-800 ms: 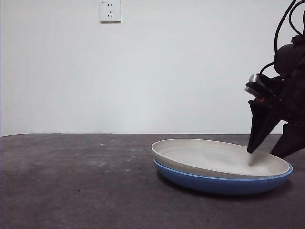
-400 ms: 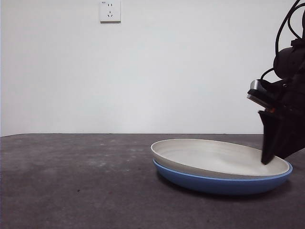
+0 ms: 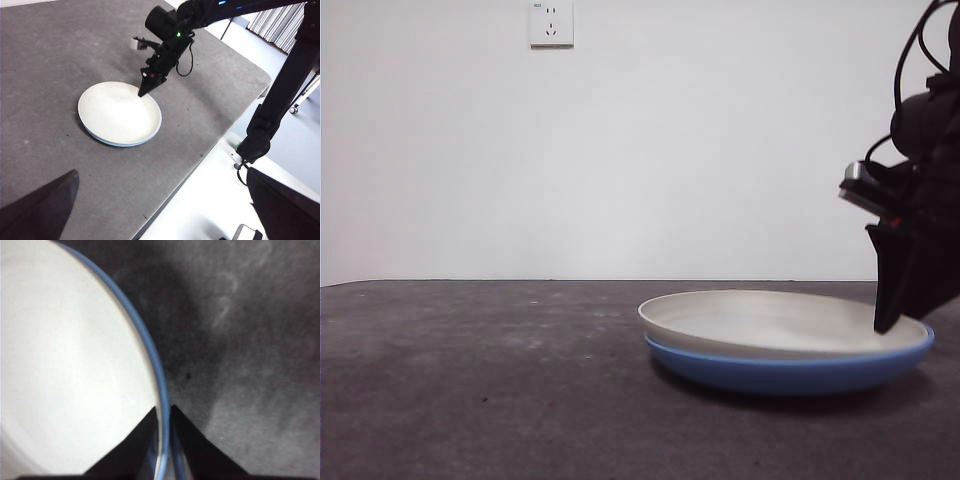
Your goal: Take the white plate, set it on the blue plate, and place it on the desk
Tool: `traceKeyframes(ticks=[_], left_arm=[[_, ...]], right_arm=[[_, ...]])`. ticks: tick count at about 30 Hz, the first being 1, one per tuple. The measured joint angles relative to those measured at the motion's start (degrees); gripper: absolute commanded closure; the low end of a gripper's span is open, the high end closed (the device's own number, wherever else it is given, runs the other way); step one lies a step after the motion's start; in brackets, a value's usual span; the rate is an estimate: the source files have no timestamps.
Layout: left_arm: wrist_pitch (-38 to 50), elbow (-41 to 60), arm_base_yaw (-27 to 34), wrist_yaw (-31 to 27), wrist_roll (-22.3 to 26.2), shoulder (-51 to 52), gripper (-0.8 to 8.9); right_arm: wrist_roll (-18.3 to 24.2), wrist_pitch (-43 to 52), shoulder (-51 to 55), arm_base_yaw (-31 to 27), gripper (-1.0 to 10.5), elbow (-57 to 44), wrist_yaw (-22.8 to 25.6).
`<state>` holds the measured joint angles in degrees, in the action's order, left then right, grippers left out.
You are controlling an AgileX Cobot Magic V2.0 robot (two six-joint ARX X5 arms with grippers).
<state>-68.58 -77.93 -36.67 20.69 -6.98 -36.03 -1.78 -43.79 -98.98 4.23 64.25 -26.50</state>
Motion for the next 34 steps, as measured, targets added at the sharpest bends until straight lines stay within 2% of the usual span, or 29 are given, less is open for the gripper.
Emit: traceKeyframes(ticks=[5,12,21,25,34], left_arm=[[0.0,0.0,0.0,0.0,0.0,0.0,2.19],[0.3,0.0,0.0,0.0,0.0,0.0,2.19],[0.2,0.0,0.0,0.0,0.2,0.0,2.19],[0.2,0.0,0.0,0.0,0.4,0.0,2.19],[0.2,0.0,0.0,0.0,0.5,0.0,2.19]], right_arm=[[-1.1,-3.1,0.0,0.9,9.4,5.8,0.2],[-4.4,-2.8,0.0,8.0,9.4,8.7,0.2],[-10.4,2.6,-0.7,15.5,9.4,8.7,0.1],[-12.0,3.9,-4.1,17.1,9.4,8.9,0.0],[-12.3,5.0,-9.4,17.5,9.3,8.9,0.1]])
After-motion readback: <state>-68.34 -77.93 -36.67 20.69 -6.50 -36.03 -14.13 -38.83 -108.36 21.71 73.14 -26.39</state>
